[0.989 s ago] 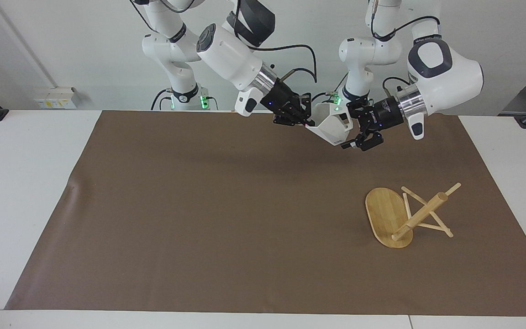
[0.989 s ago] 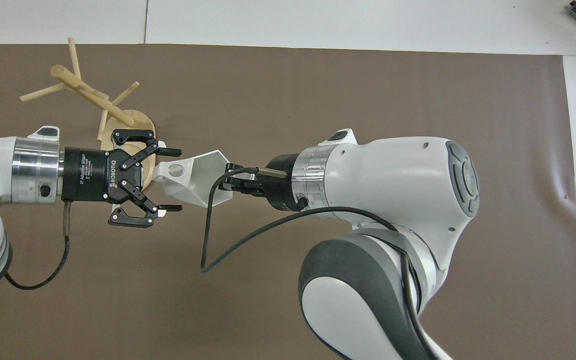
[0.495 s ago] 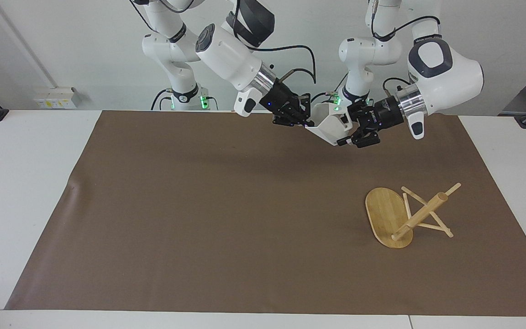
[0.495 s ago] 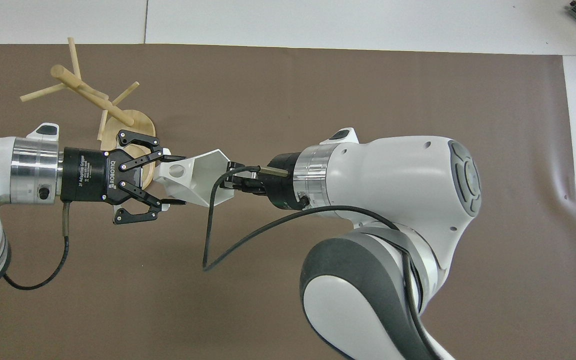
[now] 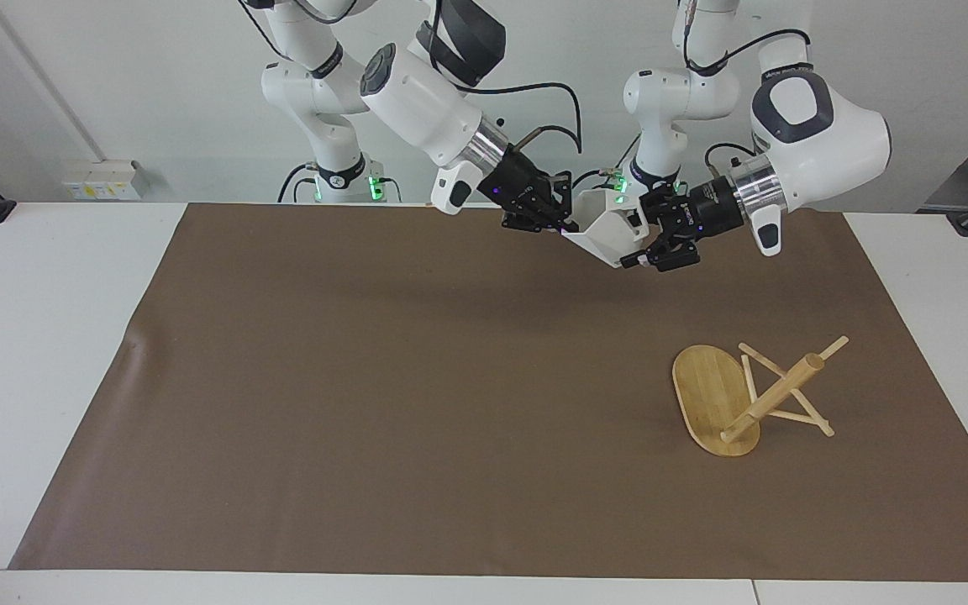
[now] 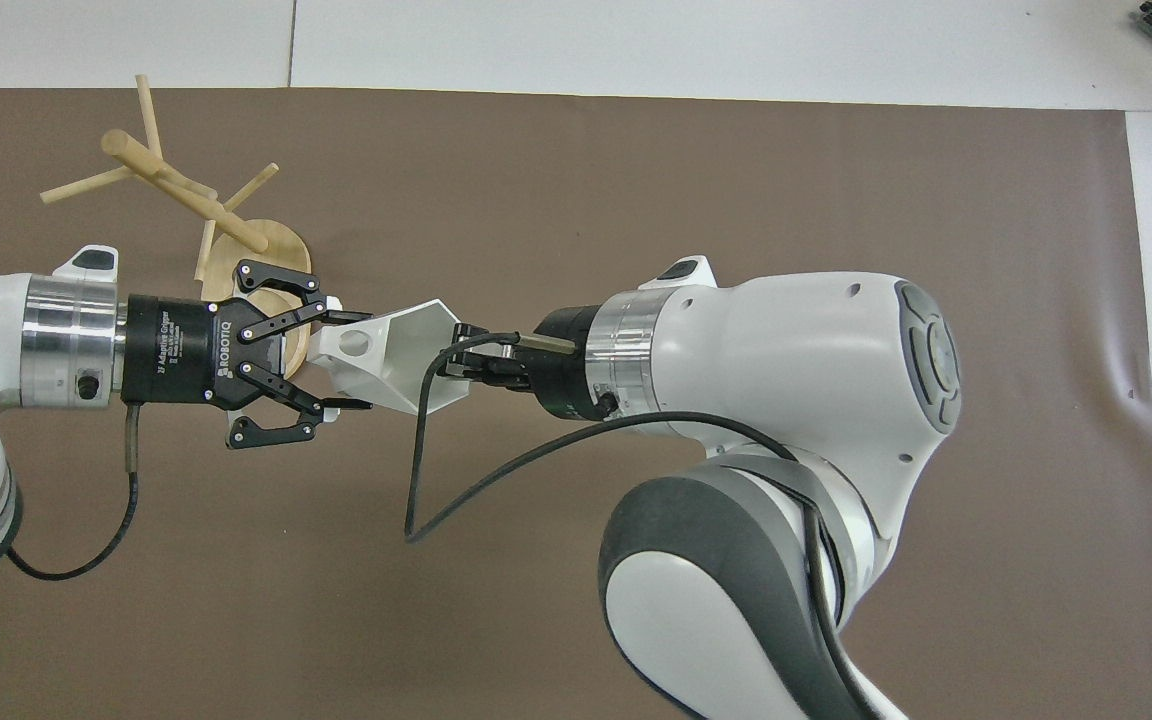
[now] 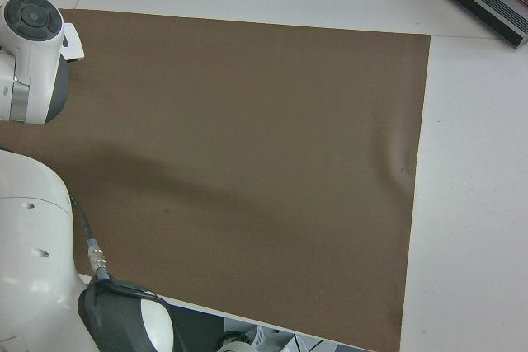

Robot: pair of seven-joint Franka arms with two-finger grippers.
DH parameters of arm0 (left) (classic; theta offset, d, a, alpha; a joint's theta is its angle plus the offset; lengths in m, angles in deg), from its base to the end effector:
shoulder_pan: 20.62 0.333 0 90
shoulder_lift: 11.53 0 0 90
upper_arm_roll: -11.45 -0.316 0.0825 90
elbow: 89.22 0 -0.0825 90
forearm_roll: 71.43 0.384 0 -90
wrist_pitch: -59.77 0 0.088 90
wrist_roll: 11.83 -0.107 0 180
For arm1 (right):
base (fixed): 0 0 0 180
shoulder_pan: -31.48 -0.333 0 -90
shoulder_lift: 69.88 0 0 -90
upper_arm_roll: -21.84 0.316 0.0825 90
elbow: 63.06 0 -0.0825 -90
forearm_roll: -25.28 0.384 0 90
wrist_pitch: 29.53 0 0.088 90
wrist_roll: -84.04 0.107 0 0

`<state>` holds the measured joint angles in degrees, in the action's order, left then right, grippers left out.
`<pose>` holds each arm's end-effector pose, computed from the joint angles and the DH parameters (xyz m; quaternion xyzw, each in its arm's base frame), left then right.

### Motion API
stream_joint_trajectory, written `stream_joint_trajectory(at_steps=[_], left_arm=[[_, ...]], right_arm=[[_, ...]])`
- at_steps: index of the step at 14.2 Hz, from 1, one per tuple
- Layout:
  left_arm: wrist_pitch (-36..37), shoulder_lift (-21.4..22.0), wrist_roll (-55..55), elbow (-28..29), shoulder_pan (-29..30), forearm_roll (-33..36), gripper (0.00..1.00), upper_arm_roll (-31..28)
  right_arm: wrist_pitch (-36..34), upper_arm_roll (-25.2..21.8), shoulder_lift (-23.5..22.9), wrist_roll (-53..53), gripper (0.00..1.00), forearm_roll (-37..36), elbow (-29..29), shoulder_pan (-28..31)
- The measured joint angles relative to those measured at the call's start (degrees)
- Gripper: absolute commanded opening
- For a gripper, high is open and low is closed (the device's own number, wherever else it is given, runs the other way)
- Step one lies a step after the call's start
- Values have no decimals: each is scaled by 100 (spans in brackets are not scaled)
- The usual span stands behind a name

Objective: Hang cup on rack
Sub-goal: 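Close the left gripper on the cup held by the right gripper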

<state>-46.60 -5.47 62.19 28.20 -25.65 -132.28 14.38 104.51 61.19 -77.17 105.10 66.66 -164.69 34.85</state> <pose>0.5147 -0.1415 0.5154 0.6339 0.6078 -0.3408 0.3356 0.5174 0.3636 0.5520 -0.9139 0.0725 -0.0220 0.3988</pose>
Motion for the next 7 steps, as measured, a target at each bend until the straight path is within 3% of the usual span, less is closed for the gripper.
stream_joint_trajectory(at_steps=[1, 3, 7], left_arm=[[0, 4, 38, 0, -4, -1, 0, 9], [-1, 7, 102, 0, -10, -1, 0, 14], [-2, 7, 134, 0, -12, -1, 0, 14]], right_arm=[[0, 1, 0, 1, 49, 0, 0, -1], [0, 1, 0, 1, 71, 0, 0, -1], [0, -1, -5, 1, 92, 0, -1, 1]])
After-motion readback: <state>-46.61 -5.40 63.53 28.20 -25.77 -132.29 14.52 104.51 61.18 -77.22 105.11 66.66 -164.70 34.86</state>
